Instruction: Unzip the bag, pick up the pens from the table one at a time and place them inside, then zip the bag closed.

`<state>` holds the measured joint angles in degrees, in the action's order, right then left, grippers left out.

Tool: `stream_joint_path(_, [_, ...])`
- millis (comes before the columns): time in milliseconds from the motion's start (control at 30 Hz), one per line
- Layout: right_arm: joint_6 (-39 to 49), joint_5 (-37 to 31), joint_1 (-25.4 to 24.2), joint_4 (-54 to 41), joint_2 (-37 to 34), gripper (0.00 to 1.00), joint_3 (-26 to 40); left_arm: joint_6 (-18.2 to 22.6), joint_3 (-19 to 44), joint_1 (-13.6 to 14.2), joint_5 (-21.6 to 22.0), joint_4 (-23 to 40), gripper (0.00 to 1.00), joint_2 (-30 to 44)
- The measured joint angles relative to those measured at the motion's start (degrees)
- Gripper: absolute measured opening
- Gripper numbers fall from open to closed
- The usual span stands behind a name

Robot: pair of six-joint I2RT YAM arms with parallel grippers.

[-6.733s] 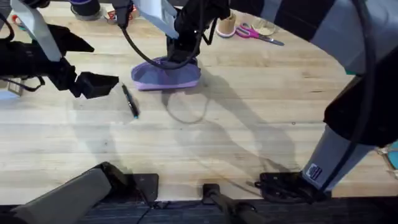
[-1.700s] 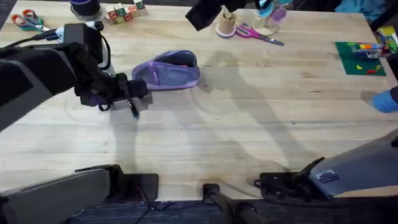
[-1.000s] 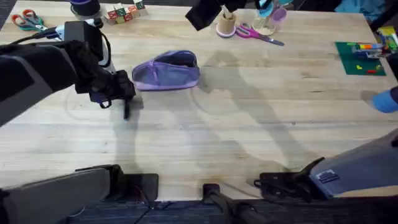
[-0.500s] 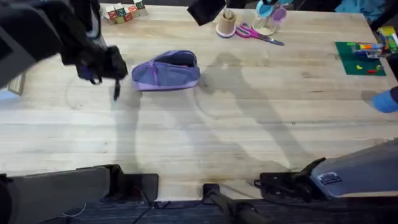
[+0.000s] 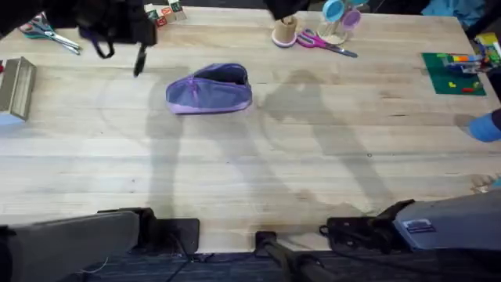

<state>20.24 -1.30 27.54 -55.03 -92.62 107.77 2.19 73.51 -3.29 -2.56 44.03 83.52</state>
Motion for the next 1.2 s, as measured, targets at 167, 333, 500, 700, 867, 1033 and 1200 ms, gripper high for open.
stream_joint_path(167, [-1.7,0.02,-4.45,-3.17,3.39,0.996,0.0,8.64,0.88,7.48,-3.2,-3.83,0.042,-2.49])
stream_joint_path(333, [-2.41,0.0,-7.74,-6.1,5.33,0.996,0.0,14.45,1.36,14.22,-9.0,-9.16,0.042,-3.36])
stream_joint_path(500, [-3.72,0.01,-10.45,-8.04,7.34,0.996,0.0,21.89,1.36,17.92,-15.67,-10.01,0.043,-3.32])
stream_joint_path(700, [-4.85,0.0,-12.79,-8.04,10.4,0.996,0.0,26.85,1.36,19.08,-21.94,-10.04,0.043,-1.26])
stream_joint_path(867, [-5.04,0.02,-13.1,-8.0,11.63,0.996,0.0,30.88,1.36,19.08,-27.35,-10.01,0.043,3.86])
stream_joint_path(1033, [-5.05,0.02,-13.1,-8.0,11.61,0.996,0.0,33.44,1.36,19.08,-30.29,-9.94,0.043,7.72])
stream_joint_path(1200, [-5.06,0.02,-13.1,-8.0,11.63,0.996,0.0,34.36,1.36,19.08,-30.82,-7.9,0.043,10.22])
